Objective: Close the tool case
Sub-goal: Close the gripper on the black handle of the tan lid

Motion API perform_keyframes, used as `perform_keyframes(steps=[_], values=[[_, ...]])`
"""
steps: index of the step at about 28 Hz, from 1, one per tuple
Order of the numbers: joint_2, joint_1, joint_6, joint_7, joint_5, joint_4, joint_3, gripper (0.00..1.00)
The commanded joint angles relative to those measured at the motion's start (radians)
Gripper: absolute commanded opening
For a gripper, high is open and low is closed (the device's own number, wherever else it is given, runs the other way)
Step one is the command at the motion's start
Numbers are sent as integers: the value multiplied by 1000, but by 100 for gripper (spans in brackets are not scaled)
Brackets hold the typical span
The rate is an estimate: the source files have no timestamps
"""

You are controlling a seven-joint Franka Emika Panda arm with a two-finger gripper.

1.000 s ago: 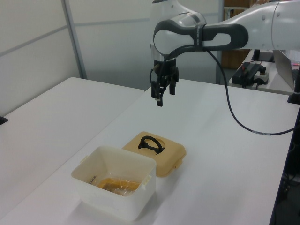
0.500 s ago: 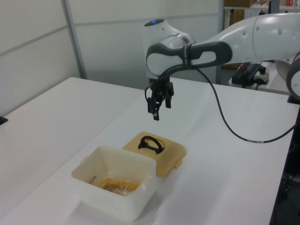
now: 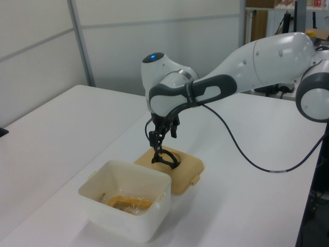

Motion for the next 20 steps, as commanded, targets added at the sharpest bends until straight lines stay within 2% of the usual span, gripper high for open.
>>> perform_keyframes(steps=[1,9,11,12,13,17,18,20], values=[[8,19,49,74,-29,-23,-2,100],[26,22,50,116,-26,-17,-2,99],[28,22,52,114,-26,-17,-2,90],[28,22,52,114,-26,-17,-2,82],[28,22,52,114,-21,-17,-2,60],[28,22,50,116,-15,-17,-1,19],[28,22,50,116,-12,-17,-1,4],[28,22,50,116,-12,-17,-1,0]])
